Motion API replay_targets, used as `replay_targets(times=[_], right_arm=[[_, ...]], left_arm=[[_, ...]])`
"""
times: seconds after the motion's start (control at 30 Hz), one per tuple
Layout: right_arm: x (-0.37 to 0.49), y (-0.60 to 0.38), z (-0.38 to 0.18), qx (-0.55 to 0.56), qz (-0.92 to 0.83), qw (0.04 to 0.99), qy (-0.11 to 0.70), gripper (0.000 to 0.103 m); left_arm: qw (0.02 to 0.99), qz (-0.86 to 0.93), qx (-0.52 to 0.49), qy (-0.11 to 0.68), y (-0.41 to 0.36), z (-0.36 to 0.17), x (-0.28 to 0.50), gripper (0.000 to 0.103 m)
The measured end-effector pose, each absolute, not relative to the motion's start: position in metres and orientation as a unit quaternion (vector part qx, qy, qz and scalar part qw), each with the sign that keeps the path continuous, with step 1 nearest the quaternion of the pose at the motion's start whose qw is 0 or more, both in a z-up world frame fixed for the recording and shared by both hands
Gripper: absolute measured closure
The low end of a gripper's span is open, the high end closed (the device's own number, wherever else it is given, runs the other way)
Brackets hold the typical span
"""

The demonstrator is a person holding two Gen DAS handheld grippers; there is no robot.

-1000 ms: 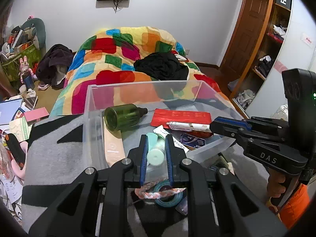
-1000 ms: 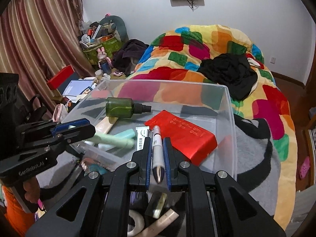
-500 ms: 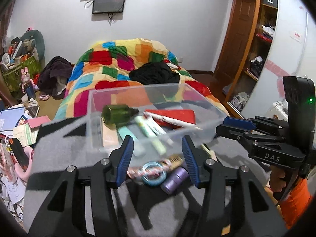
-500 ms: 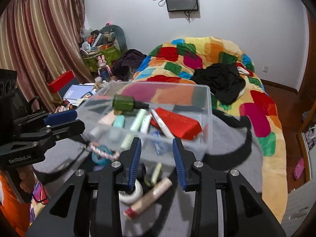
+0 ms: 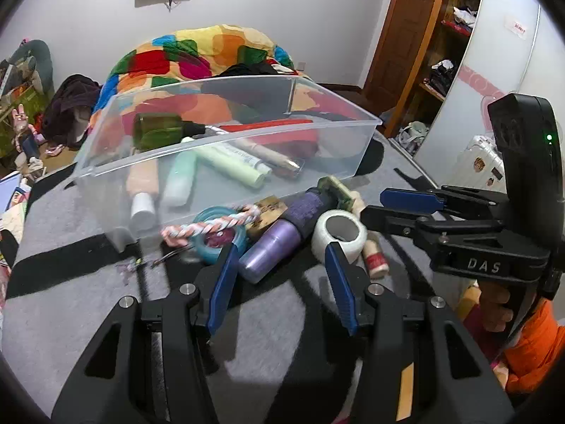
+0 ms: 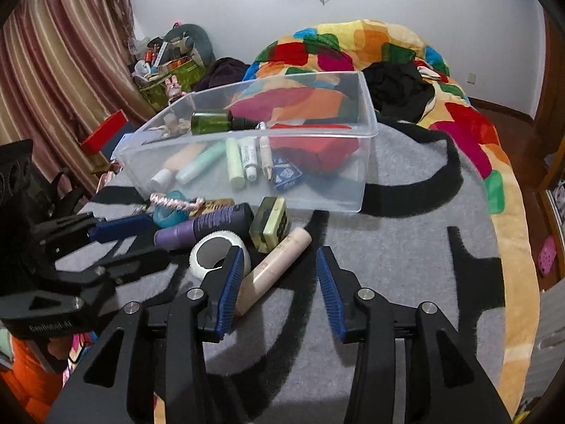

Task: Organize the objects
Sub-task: 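Grasp the purple bottle with the left gripper while the right grasps the beige lipstick tube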

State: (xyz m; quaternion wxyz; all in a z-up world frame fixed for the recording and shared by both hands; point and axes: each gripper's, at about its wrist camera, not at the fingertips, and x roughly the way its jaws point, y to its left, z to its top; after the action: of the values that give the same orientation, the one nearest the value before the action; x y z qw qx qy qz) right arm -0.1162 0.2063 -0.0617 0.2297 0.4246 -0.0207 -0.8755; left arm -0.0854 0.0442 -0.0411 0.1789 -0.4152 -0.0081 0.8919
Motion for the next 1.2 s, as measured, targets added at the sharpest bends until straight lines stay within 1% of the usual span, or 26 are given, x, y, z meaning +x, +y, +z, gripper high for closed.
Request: replay_targets(times=[0.17, 0.27, 0.43, 0.5, 0.63, 0.7, 0.77, 0.9, 1.0, 1.2], right_arm=[[-0.118, 0.212, -0.066, 0.427, -0.878, 0.213, -0.024, 0.062], [-0.12, 0.215, -0.069, 0.434, -0.876, 0.207, -0.032, 0.062], [-0.121, 0.214, -0.07, 0.432, -0.876, 0.211, -0.034, 0.062], [-0.12, 0.208, -0.072, 0.44, -0.867, 0.229, -0.033, 0.062], [-0.113, 0.197, -0.072, 0.431, -0.874, 0.225, -0.004, 0.062], [-0.113, 0.197, -0.075, 0.437, -0.869, 0.231, -0.005, 0.062], [-0.113, 0.198, -0.078, 0.44, -0.87, 0.222, -0.002, 0.062], [-0.112, 0.208, -0.08, 0.44, -0.873, 0.212, -0.006, 0.081], [-0.112, 0.211, -0.08, 0.438, -0.874, 0.211, -0.015, 0.088], [-0.107, 0.21, -0.079, 0.432, -0.875, 0.22, -0.017, 0.089]], left_arm=[[0.198, 0.896, -0.398, -0.007, 0.051, -0.032, -0.091, 0.052], [0.209, 0.888, -0.41, -0.001, 0.057, -0.035, -0.102, 0.053], [0.211, 0.868, -0.448, -0.02, 0.053, -0.052, -0.118, 0.059], [0.221, 0.865, -0.449, -0.029, 0.051, -0.051, -0.116, 0.062], [0.222, 0.864, -0.45, -0.025, 0.05, -0.053, -0.107, 0.064], [0.221, 0.86, -0.46, -0.026, 0.049, -0.055, -0.105, 0.071], [0.221, 0.859, -0.461, -0.03, 0.046, -0.057, -0.101, 0.071], [0.216, 0.861, -0.459, -0.036, 0.044, -0.057, -0.097, 0.071], [0.212, 0.862, -0.46, -0.03, 0.049, -0.055, -0.101, 0.071], [0.222, 0.865, -0.447, -0.055, 0.045, -0.045, -0.107, 0.071]])
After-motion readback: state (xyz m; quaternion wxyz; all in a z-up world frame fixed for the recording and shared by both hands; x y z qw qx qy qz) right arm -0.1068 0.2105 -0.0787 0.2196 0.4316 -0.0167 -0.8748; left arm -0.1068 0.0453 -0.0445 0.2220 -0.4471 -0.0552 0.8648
